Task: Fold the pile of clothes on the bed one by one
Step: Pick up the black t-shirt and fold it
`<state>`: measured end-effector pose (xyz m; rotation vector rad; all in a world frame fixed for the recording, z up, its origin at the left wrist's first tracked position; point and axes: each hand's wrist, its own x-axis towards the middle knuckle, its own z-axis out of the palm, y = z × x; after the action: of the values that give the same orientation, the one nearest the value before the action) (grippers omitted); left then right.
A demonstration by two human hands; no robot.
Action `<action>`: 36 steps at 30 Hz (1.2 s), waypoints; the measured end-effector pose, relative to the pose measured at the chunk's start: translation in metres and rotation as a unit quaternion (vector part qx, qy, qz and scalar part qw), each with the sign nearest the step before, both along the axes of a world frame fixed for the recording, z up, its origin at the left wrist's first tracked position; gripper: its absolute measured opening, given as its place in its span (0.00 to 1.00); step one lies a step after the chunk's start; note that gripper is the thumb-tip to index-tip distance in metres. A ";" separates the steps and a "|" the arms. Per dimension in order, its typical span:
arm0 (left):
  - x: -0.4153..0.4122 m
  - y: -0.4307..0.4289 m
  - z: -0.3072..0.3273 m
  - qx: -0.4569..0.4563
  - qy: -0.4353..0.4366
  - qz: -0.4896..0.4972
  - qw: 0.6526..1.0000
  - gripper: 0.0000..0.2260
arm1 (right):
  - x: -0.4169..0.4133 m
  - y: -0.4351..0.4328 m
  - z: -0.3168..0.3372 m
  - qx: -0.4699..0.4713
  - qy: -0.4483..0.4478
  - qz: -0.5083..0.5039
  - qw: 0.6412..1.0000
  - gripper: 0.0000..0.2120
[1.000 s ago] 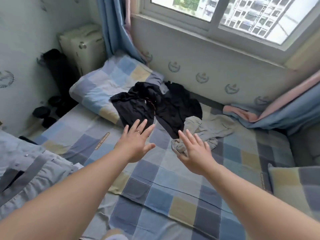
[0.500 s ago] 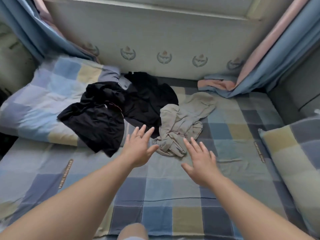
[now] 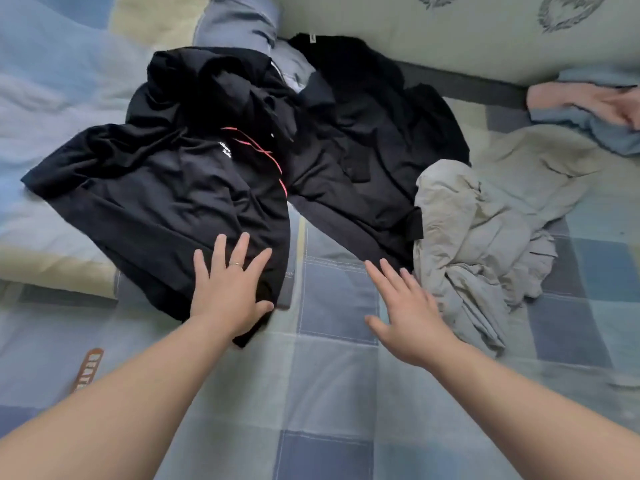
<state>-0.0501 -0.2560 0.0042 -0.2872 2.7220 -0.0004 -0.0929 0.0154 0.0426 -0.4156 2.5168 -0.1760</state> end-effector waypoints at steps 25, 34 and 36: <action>-0.003 -0.003 0.065 0.498 0.167 0.223 0.821 0.12 | -0.003 -0.119 0.012 -0.354 -0.231 -0.127 0.897 0.12; 0.046 0.077 0.250 0.527 0.252 0.148 0.798 0.11 | 0.074 -0.019 0.185 -0.455 -0.072 -0.230 0.857 0.10; 0.081 0.109 0.298 0.519 0.279 0.114 0.800 0.10 | 0.110 0.024 0.237 -0.469 -0.021 -0.218 0.856 0.10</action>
<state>0.0313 -0.1474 0.3019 -0.2892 2.6876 1.8178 0.0172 0.0392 0.2795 -0.1731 2.2712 -1.5965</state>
